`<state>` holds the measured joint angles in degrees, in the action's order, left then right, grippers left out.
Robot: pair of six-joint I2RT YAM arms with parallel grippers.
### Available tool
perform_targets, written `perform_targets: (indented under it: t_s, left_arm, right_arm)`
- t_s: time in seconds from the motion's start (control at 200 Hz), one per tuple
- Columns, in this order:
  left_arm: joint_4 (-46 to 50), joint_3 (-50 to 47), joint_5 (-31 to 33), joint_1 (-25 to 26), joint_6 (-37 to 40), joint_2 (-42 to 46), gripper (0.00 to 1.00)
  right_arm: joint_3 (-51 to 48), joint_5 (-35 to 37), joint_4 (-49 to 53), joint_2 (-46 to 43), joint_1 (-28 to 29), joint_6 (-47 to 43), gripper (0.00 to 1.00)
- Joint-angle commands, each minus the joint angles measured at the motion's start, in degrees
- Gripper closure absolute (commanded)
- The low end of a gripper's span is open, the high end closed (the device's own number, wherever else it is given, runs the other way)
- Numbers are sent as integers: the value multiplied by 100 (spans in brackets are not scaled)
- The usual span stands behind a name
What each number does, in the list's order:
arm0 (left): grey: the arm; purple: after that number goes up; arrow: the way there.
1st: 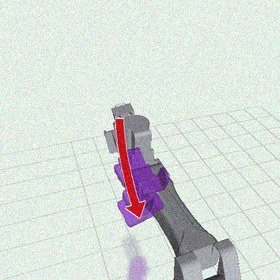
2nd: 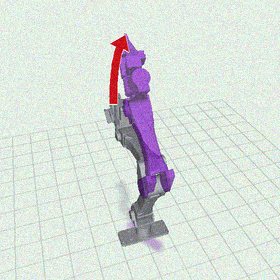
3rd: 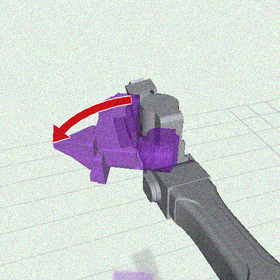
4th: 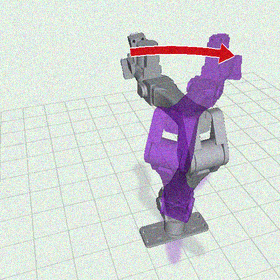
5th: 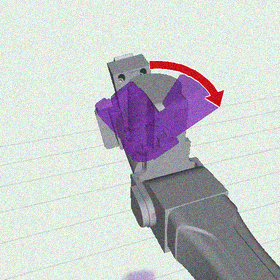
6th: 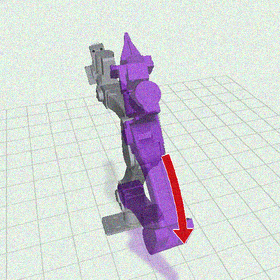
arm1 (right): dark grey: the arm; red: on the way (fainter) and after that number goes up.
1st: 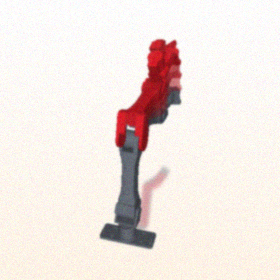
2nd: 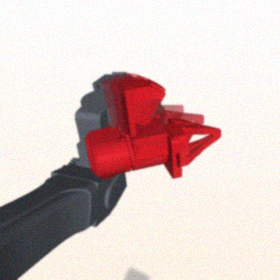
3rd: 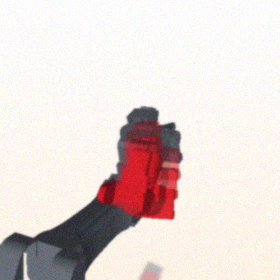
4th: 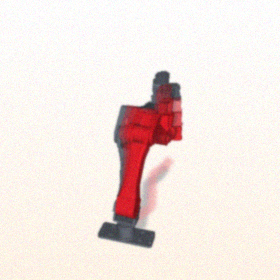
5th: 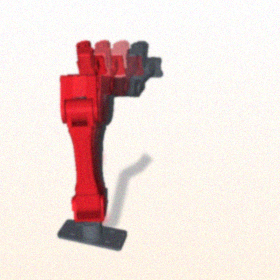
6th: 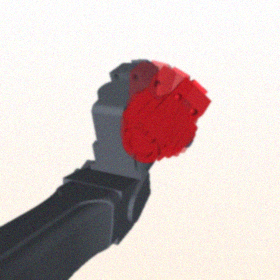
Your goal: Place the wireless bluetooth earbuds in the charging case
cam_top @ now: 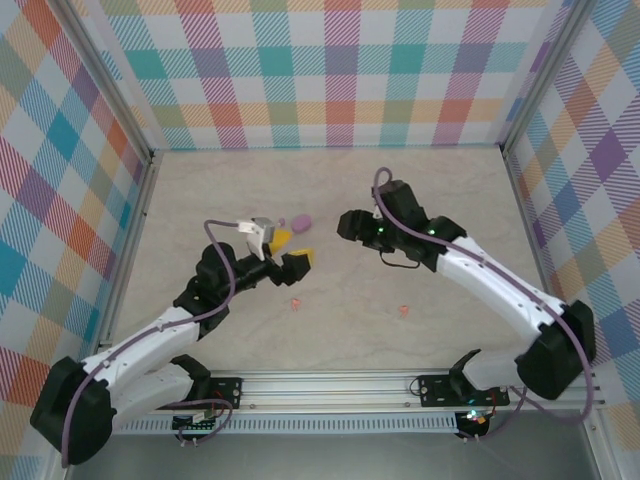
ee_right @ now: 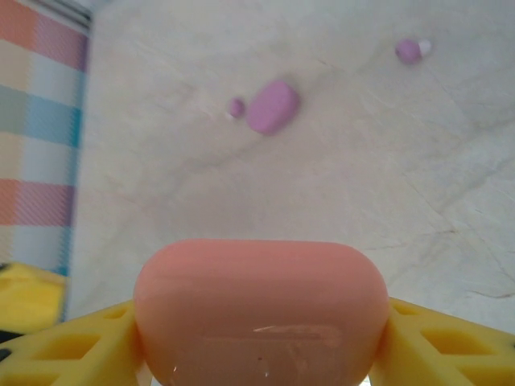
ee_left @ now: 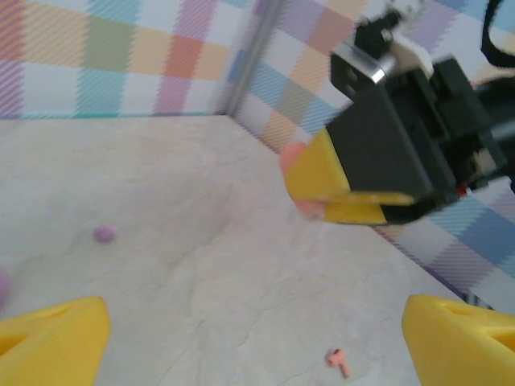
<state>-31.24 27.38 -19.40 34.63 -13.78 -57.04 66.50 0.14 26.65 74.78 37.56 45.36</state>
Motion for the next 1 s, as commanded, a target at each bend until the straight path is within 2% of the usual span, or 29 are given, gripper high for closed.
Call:
perform_targets:
  t_s: [0.0, 0.24, 0.345, 0.475, 0.69, 0.935, 1.0]
  left_arm:
    - [-1562, -15, 68, 277, 297, -310, 3]
    - [-2536, 692, -204, 609, 267, -1482, 5]
    - [-3227, 944, -323, 647, -90, -2074, 7]
    - [-3190, 1357, -419, 743, -195, -2563, 12]
    - [-3037, 1656, -280, 905, -116, -2917, 26]
    - [-2532, 1786, -191, 902, 55, -2884, 55]
    - [-2461, 1804, -174, 905, 68, -2883, 58]
  right_arm:
    - [-210, -131, -594, -356, -72, 634, 35]
    - [-258, -804, -749, -526, -212, 1163, 34]
    - [-268, -934, -804, -559, -232, 1248, 34]
    - [-265, -963, -837, -630, -234, 1269, 34]
    - [-277, -1051, -831, -603, -233, 1347, 34]
    - [-269, -1073, -776, -614, -258, 1327, 33]
    - [-250, -1091, -810, -593, -267, 1334, 33]
